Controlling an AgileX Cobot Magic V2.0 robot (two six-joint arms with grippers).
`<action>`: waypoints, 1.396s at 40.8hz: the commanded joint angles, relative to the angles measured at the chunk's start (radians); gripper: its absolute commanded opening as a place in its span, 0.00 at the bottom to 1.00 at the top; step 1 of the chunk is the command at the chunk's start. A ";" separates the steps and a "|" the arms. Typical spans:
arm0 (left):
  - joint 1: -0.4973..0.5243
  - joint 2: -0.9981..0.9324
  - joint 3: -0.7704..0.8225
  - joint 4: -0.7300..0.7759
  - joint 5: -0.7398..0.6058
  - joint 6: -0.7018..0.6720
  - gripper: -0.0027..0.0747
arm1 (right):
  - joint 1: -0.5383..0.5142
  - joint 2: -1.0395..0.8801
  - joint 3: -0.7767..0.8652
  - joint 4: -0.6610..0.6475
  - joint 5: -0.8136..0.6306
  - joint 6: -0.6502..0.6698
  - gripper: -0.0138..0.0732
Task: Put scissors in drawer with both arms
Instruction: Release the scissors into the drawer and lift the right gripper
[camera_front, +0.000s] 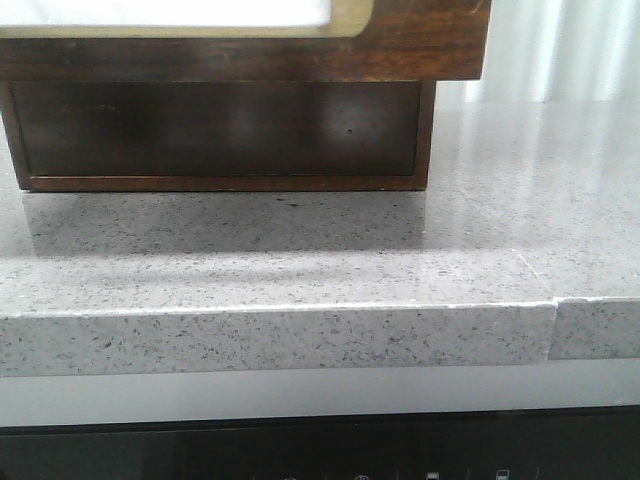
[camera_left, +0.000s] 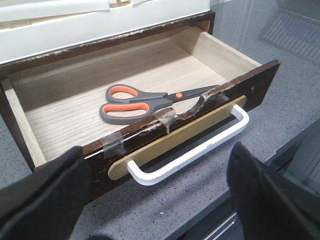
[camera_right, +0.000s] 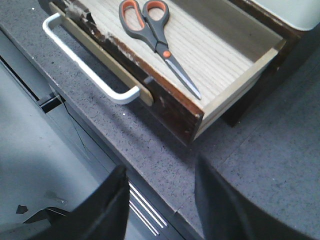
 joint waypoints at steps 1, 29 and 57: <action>-0.008 0.006 -0.034 -0.004 -0.076 -0.008 0.74 | 0.002 -0.081 0.057 0.003 -0.102 0.001 0.55; -0.008 0.006 -0.034 -0.004 -0.076 -0.008 0.74 | 0.002 -0.278 0.220 0.003 -0.186 0.026 0.55; -0.008 0.006 -0.034 -0.004 -0.076 -0.008 0.01 | 0.002 -0.278 0.220 0.003 -0.220 0.030 0.02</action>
